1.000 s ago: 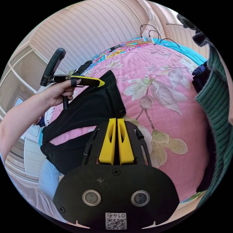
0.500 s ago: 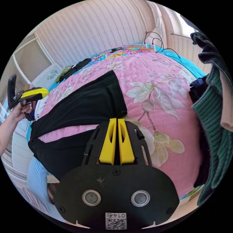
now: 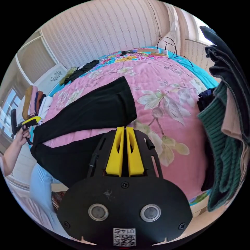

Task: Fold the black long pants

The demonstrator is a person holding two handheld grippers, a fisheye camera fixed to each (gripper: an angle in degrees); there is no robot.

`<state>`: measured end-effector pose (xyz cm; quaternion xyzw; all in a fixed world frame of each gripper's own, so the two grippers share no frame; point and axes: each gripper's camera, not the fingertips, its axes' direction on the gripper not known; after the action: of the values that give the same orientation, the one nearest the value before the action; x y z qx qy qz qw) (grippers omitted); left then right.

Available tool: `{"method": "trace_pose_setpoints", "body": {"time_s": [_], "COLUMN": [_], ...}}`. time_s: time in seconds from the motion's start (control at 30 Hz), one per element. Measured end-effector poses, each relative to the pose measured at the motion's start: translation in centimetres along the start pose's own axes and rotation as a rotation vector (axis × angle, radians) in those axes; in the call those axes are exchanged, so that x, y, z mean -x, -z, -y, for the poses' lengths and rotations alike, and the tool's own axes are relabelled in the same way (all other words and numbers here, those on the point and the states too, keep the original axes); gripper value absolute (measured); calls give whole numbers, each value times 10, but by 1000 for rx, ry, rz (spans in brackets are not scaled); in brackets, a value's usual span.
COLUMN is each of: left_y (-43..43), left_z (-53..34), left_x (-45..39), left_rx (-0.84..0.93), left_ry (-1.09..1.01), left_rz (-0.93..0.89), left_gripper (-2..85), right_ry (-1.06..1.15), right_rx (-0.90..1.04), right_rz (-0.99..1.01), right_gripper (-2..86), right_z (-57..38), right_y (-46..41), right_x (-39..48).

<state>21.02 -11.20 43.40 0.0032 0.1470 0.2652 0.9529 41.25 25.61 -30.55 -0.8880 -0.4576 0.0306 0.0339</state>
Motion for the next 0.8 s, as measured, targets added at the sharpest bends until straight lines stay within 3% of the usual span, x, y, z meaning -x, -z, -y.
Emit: {"method": "trace_pose_setpoints", "body": {"time_s": [0.17,0.27,0.37,0.57,0.8], "left_y": [114,162,228,308,366], "left_z": [-140,-205,-297,-420,-496], "left_x": [79,115,158,205,239], "left_rx": [125,106,-66,-323,-447], "left_ry": [220,416,731,1118,1259], "left_rz": [291,253,194,125,83], "left_gripper": [-10,-9,-7,39,60], "right_ry": [-182,-388,-547,-634,-603], "right_rx": [-70,-33,9,-56,-19], "right_rz": [47,43,101,224,217], "right_gripper": [74,84,93,71,9], "right_z": [-95,-159,-197,-197,-178], "right_y": [71,89,90,96,128], "right_x": [-30,-56,-75,-87,-84]}}
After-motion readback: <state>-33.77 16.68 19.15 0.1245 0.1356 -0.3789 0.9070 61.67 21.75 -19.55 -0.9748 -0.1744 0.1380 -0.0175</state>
